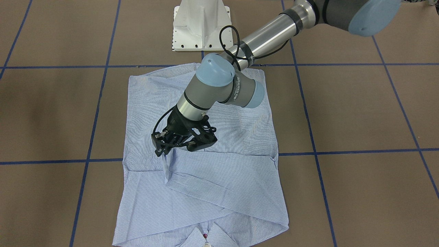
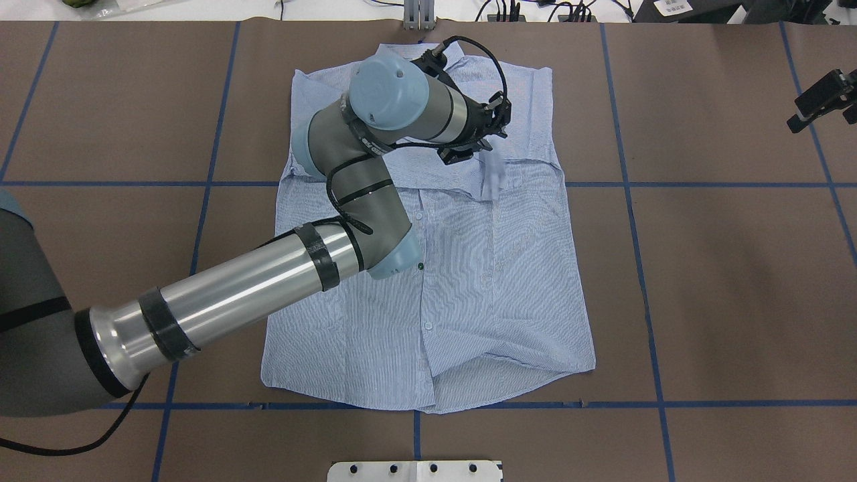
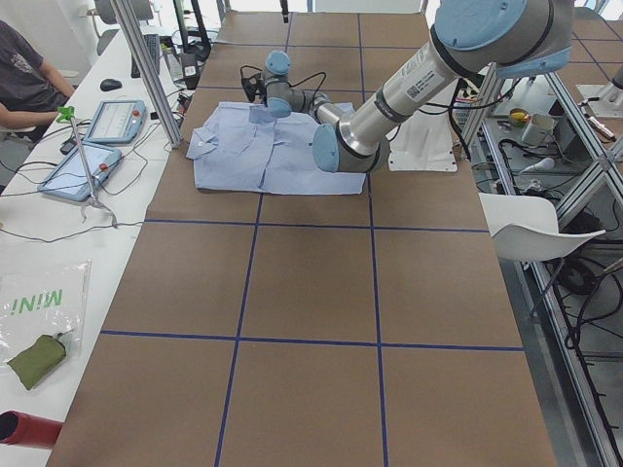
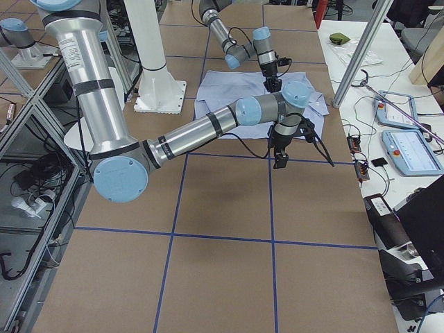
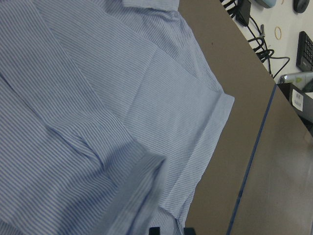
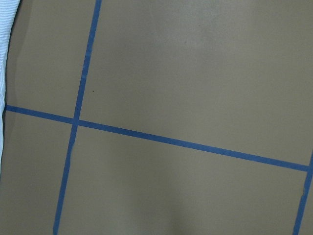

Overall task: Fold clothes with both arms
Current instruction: 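Release the sleeve on the shirt body and pull the left gripper back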

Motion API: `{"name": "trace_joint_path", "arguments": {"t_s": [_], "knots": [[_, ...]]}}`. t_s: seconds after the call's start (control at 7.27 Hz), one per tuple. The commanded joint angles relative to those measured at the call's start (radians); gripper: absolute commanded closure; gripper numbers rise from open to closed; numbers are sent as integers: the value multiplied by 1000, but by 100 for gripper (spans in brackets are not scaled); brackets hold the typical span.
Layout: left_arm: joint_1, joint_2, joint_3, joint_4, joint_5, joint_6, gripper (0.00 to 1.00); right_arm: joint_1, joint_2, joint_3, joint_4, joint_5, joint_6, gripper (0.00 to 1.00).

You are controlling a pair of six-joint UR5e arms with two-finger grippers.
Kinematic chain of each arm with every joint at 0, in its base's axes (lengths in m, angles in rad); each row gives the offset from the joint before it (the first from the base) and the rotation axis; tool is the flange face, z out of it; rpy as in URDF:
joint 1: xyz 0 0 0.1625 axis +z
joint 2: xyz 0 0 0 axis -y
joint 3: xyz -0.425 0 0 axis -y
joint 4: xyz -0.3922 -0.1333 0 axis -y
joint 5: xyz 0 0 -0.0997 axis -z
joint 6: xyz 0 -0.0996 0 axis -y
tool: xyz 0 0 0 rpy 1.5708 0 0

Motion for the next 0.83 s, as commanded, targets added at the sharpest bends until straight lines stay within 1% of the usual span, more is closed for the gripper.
{"name": "trace_joint_path", "arguments": {"t_s": [0.0,0.14,0.28,0.41,0.55,0.69], "knots": [[44,-4,-38,0,55,30,0,0,-3,5,0,0,9,0],[42,17,-65,3,49,32,0,-1,-3,13,0,4,16,0],[38,66,-128,17,44,35,0,-1,-29,51,0,41,53,0],[29,115,-244,119,27,84,0,-9,-84,126,2,41,100,0],[9,181,-407,269,-29,136,0,-33,-134,212,2,40,151,0],[2,285,-575,343,-36,164,0,-78,-158,290,3,36,246,0]]}}
